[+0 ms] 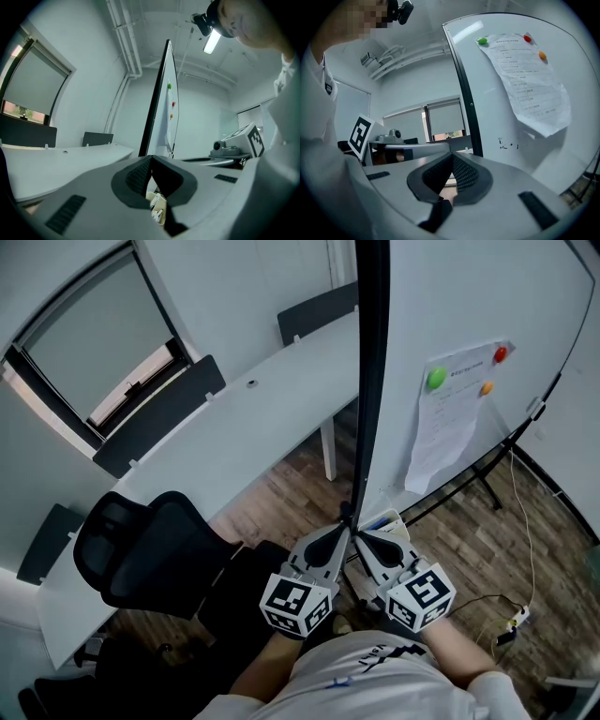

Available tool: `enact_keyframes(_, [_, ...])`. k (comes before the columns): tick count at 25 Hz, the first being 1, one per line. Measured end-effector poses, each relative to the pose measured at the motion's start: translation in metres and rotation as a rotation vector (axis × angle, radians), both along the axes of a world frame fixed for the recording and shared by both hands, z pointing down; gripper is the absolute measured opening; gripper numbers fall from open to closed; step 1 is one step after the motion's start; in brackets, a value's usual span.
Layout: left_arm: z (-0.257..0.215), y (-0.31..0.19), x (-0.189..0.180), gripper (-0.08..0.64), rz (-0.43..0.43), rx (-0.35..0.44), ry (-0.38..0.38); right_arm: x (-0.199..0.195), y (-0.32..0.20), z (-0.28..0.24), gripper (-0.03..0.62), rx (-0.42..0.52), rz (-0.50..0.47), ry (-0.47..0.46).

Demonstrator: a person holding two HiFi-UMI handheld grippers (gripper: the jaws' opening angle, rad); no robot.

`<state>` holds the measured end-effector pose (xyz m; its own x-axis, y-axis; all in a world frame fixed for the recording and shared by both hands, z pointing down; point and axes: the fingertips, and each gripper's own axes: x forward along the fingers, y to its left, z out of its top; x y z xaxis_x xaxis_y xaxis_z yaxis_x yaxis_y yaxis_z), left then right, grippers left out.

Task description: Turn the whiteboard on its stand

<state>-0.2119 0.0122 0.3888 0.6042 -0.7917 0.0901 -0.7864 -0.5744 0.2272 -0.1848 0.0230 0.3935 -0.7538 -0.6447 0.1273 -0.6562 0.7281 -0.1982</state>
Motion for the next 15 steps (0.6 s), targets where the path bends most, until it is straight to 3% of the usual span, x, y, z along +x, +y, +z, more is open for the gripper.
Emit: enact_keyframes(15, [-0.0020, 0.0058, 0.0019, 0.012, -0.010, 0.008, 0.003, 0.0012, 0.0008, 0.0005, 0.011, 0.000, 0.007, -0.004])
